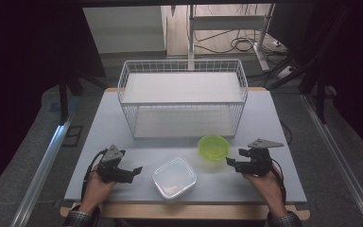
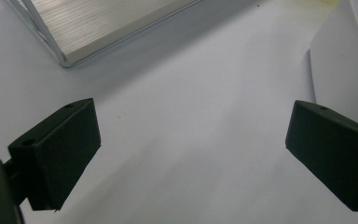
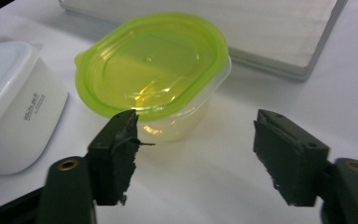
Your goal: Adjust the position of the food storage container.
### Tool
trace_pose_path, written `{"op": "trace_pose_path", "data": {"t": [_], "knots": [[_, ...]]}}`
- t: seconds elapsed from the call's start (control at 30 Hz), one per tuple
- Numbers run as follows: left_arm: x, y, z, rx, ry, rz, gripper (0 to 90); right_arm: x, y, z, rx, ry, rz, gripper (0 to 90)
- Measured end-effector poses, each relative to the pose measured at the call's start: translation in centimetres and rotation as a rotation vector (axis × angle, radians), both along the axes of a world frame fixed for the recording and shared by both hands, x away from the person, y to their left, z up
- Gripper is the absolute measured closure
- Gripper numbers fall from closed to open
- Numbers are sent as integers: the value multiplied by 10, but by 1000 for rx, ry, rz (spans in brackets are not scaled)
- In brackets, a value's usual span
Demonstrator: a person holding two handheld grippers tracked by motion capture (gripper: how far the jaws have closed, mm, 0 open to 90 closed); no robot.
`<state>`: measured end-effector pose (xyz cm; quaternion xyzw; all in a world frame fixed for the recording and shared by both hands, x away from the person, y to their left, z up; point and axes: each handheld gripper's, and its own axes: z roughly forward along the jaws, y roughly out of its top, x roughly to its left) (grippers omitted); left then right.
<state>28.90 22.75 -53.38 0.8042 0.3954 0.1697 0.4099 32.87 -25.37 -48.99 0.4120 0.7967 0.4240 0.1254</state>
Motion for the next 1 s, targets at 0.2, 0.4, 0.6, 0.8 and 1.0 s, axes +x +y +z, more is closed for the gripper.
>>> {"op": "trace_pose_path", "data": {"t": [0.2, 0.4, 0.6, 0.8, 1.0], "knots": [[0, -1, 0, -2, -1, -9, 29, -1, 6, 6, -31, -11, 27, 445], [1, -1, 0, -9, -2, -12, 29, -1, 14, 17, -59, -40, 28, 584], [1, -1, 0, -14, -10, -17, 29, 2, 26, 25, -75, -47, 64, 776], [1, -3, 0, -13, -11, -21, 29, 7, 41, 26, -99, -40, 120, 893], [1, -3, 0, -9, -13, -22, 29, 15, 57, 25, -99, -50, 154, 895]]}}
